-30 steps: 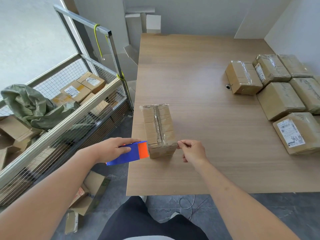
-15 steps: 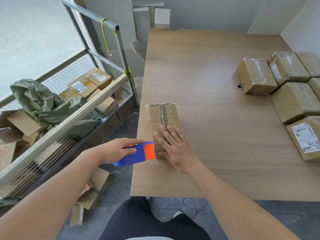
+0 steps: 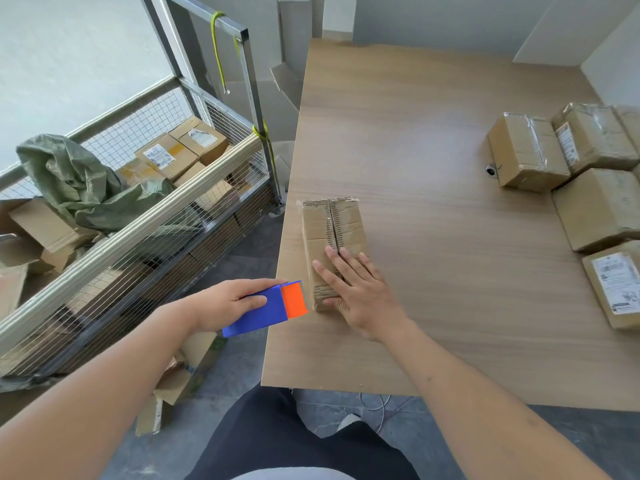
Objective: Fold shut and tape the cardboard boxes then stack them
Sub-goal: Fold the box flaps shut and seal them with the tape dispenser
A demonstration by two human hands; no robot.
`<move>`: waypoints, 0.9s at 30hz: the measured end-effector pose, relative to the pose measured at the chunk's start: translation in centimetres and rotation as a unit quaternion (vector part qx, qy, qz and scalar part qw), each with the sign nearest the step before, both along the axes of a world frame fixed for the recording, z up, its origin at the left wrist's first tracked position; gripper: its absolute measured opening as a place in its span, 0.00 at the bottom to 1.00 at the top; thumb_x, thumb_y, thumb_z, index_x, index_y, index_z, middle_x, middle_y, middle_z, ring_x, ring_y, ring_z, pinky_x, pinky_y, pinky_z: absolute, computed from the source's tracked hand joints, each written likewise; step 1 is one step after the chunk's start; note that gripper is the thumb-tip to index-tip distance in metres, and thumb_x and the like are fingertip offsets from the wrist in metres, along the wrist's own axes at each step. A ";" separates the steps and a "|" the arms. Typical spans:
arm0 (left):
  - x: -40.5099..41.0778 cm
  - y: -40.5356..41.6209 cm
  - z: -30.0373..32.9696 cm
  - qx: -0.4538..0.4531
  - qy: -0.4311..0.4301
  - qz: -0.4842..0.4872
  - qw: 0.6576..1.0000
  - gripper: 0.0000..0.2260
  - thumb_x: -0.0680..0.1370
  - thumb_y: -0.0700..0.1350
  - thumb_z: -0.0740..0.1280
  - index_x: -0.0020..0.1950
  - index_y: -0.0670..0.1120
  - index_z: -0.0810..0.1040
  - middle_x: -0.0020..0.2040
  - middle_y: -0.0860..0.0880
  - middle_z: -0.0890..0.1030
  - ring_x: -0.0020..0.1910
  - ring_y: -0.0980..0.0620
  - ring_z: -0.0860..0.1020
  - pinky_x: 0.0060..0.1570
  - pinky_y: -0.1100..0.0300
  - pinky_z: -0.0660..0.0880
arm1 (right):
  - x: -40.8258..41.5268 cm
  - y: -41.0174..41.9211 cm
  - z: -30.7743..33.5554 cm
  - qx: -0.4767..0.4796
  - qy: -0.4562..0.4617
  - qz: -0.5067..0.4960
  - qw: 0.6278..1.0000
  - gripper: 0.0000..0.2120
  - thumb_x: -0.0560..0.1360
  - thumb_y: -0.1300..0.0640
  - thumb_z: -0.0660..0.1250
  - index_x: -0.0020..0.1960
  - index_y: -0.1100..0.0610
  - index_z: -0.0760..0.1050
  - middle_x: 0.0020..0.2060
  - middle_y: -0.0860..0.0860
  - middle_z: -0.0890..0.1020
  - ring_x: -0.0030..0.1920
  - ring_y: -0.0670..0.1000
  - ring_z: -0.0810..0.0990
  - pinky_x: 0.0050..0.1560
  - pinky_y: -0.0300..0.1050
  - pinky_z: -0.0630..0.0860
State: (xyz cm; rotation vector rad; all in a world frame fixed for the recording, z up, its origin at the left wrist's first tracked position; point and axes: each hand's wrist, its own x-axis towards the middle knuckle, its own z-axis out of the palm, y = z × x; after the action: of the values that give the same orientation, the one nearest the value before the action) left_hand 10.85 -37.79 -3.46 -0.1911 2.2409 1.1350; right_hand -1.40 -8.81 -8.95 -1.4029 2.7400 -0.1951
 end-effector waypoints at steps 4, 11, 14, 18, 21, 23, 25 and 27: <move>-0.3 0.5 -0.9 0.012 -0.019 0.009 1.000 0.20 0.87 0.50 0.57 0.73 0.73 0.67 0.69 0.66 0.75 0.68 0.61 0.73 0.72 0.51 0.65 | 0.0 -0.1 0.8 0.009 -0.034 -0.004 0.999 0.33 0.81 0.36 0.54 0.83 0.39 0.47 0.83 0.45 0.48 0.83 0.50 0.48 0.81 0.53 0.44; -0.7 -0.4 -2.5 -0.078 -0.066 0.020 0.995 0.17 0.86 0.49 0.56 0.70 0.69 0.70 0.64 0.59 0.78 0.64 0.52 0.76 0.70 0.47 0.67 | -0.2 -0.1 1.5 -0.005 -0.077 -0.006 0.997 0.33 0.80 0.32 0.52 0.82 0.36 0.47 0.83 0.42 0.47 0.82 0.47 0.44 0.81 0.50 0.38; -0.1 -0.1 -2.4 -0.063 -0.049 0.057 0.995 0.18 0.86 0.51 0.57 0.70 0.72 0.69 0.62 0.61 0.79 0.61 0.55 0.77 0.67 0.49 0.70 | 0.7 -1.0 1.4 -0.034 -0.078 -0.050 0.995 0.33 0.77 0.30 0.56 0.80 0.37 0.57 0.82 0.42 0.54 0.82 0.48 0.51 0.81 0.52 0.43; -0.9 1.8 -2.8 -0.092 -0.015 0.082 0.992 0.19 0.84 0.55 0.58 0.74 0.70 0.64 0.54 0.56 0.82 0.50 0.54 0.81 0.53 0.55 0.78 | 2.2 -3.1 1.0 -0.090 -0.020 -0.117 0.989 0.30 0.74 0.34 0.61 0.73 0.45 0.73 0.77 0.49 0.70 0.78 0.55 0.65 0.79 0.61 0.56; -1.3 3.5 -3.6 -0.141 0.040 0.088 0.985 0.23 0.83 0.55 0.61 0.78 0.64 0.62 0.41 0.53 0.80 0.39 0.55 0.79 0.39 0.59 0.73 | 2.8 -4.0 0.7 -0.102 0.021 -0.140 0.985 0.28 0.70 0.39 0.67 0.68 0.48 0.76 0.73 0.51 0.74 0.75 0.57 0.69 0.78 0.64 0.58; -1.6 4.7 -4.2 -0.176 0.058 0.092 0.978 0.26 0.82 0.56 0.63 0.80 0.63 0.59 0.39 0.52 0.76 0.39 0.55 0.75 0.38 0.59 0.68 | 2.9 -4.1 0.5 -0.102 0.034 -0.154 0.982 0.25 0.69 0.44 0.67 0.64 0.50 0.76 0.72 0.53 0.74 0.74 0.59 0.70 0.77 0.66 0.57; -1.9 6.0 -5.0 -0.197 0.058 0.100 0.974 0.29 0.81 0.58 0.64 0.80 0.64 0.57 0.42 0.50 0.75 0.41 0.53 0.75 0.41 0.56 0.69 | 3.0 -3.7 0.5 -0.102 0.037 -0.169 0.980 0.23 0.69 0.46 0.65 0.62 0.50 0.75 0.71 0.54 0.74 0.74 0.59 0.69 0.77 0.67 0.56; -2.0 7.5 -6.0 -0.204 0.056 0.112 0.971 0.31 0.80 0.61 0.65 0.80 0.65 0.56 0.46 0.48 0.75 0.44 0.49 0.76 0.44 0.55 0.71 | 2.9 -2.5 0.3 -0.109 0.047 -0.170 0.978 0.22 0.70 0.46 0.65 0.62 0.51 0.76 0.71 0.54 0.75 0.74 0.60 0.70 0.77 0.67 0.56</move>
State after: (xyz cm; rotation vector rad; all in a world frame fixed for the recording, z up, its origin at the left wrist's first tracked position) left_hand 8.84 -30.33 -9.45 -0.5713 2.5867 0.7931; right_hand 1.55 -11.31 -8.65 -0.9889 3.1028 -0.4676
